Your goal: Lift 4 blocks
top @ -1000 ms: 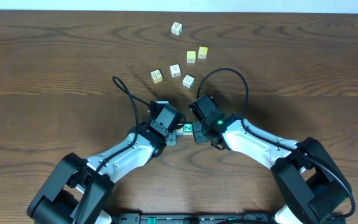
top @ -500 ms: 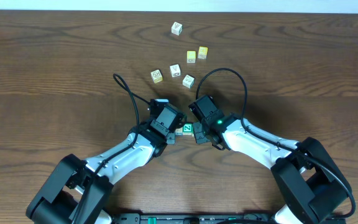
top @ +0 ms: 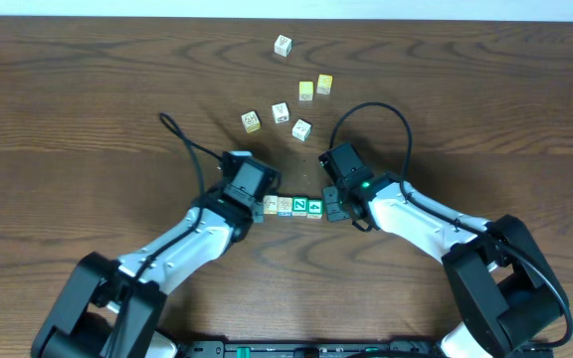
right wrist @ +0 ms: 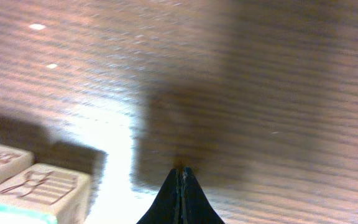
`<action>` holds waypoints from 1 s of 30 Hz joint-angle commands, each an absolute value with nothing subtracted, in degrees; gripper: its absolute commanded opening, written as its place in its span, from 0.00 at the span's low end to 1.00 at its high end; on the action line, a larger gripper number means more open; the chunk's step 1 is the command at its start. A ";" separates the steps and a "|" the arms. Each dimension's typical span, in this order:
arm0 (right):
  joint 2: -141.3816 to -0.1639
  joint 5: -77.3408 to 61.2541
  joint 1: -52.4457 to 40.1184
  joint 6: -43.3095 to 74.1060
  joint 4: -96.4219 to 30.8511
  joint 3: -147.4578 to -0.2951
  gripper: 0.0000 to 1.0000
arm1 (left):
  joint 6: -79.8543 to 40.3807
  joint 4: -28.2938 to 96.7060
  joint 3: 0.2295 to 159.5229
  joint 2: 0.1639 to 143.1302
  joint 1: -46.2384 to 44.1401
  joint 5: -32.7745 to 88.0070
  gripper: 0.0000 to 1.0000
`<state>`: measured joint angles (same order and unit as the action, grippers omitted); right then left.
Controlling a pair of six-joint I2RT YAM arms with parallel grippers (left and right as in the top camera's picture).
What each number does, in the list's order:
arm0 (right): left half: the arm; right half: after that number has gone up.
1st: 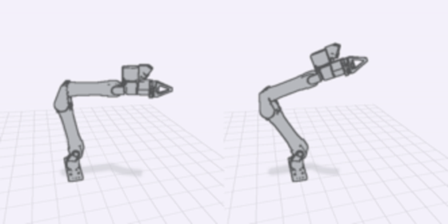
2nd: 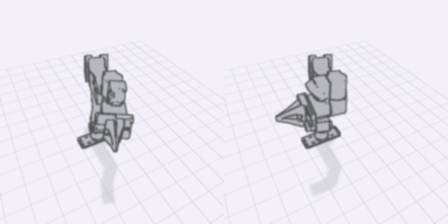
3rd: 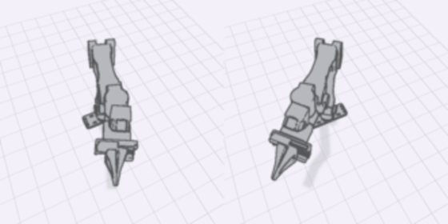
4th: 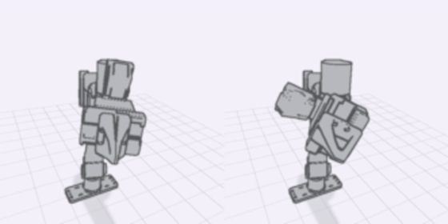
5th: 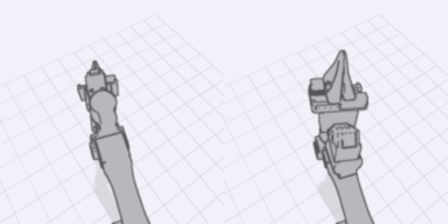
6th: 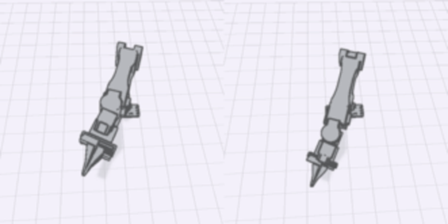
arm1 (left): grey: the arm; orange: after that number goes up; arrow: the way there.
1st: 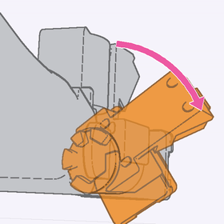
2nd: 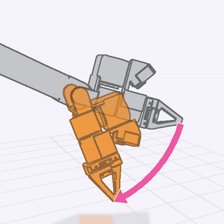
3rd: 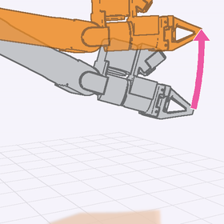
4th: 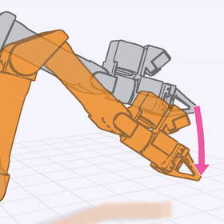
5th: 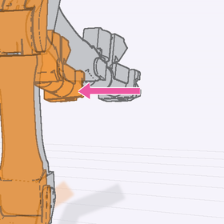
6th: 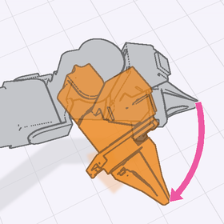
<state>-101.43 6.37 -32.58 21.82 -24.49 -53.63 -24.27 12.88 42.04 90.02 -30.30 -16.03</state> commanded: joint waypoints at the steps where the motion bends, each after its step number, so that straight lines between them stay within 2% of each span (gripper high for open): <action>1: -101.58 8.03 -30.52 20.47 -24.69 -54.54 0.01 | -21.69 13.06 43.35 87.18 -27.16 -19.20 0.08; 9: -97.54 9.19 -24.93 20.05 -24.86 -54.54 0.04 | -16.23 13.06 43.35 78.26 -20.95 -19.20 0.09; 11: -95.55 9.19 -23.83 20.01 -24.82 -54.54 0.07 | -15.33 13.08 43.35 74.87 -20.25 -19.20 0.12; 15: -91.59 9.21 -22.83 17.93 -24.82 -54.54 0.16 | -14.33 13.32 43.35 68.77 -20.16 -21.06 0.13; 17: -89.36 9.19 -22.81 16.67 -24.84 -54.54 0.23 | -14.04 13.78 43.35 65.19 -20.16 -23.24 0.14; 23: -81.78 10.55 -22.81 15.55 -25.15 -54.54 0.43 | -11.97 16.80 43.35 52.14 -20.16 -26.94 0.35; 27: -76.90 16.25 -22.81 15.53 -26.46 -54.54 0.61 | -9.87 18.28 43.35 42.15 -20.16 -27.14 0.51; 30: -72.71 22.11 -22.81 15.51 -27.05 -54.54 0.73 | -9.43 18.81 43.44 33.87 -20.16 -27.73 0.58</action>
